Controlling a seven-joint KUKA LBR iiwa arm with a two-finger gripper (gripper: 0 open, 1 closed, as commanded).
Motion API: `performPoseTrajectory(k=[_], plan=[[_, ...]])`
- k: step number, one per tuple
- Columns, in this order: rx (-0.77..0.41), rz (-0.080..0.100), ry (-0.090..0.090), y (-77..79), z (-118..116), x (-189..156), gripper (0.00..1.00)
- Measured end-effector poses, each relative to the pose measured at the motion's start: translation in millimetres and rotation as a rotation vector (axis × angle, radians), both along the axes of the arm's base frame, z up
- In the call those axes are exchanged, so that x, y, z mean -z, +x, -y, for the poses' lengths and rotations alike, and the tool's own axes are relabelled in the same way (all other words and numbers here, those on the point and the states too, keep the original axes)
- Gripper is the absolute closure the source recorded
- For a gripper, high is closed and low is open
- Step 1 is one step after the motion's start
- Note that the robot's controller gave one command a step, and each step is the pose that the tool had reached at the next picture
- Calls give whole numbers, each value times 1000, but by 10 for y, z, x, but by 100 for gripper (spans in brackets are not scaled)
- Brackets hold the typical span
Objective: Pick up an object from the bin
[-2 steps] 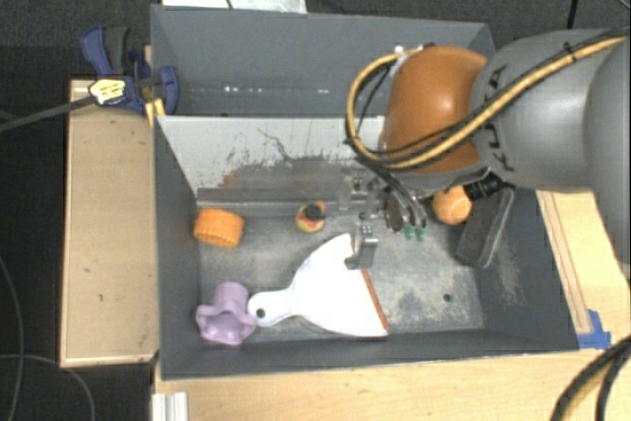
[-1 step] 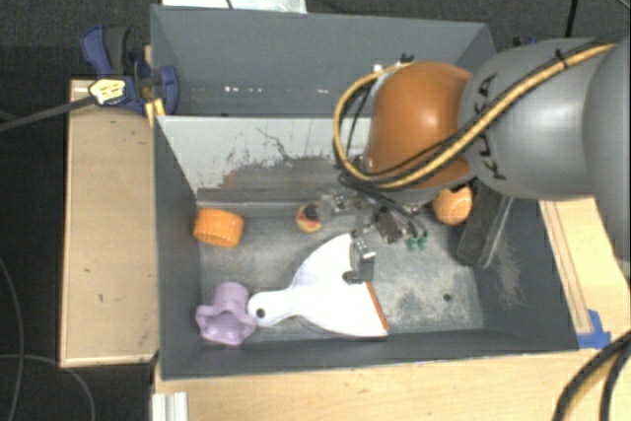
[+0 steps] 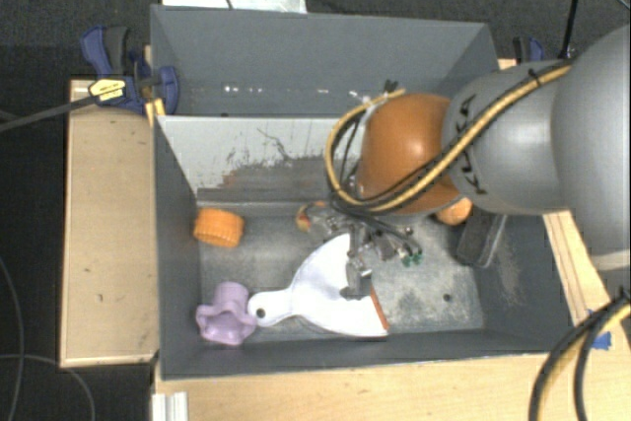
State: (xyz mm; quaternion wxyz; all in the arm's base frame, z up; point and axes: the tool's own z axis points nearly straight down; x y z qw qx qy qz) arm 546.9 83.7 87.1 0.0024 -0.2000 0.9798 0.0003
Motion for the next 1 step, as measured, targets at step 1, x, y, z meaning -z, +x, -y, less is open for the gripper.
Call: performPoseTrajectory(k=[1], plan=[[-241,3,0,52,-106,162,100]])
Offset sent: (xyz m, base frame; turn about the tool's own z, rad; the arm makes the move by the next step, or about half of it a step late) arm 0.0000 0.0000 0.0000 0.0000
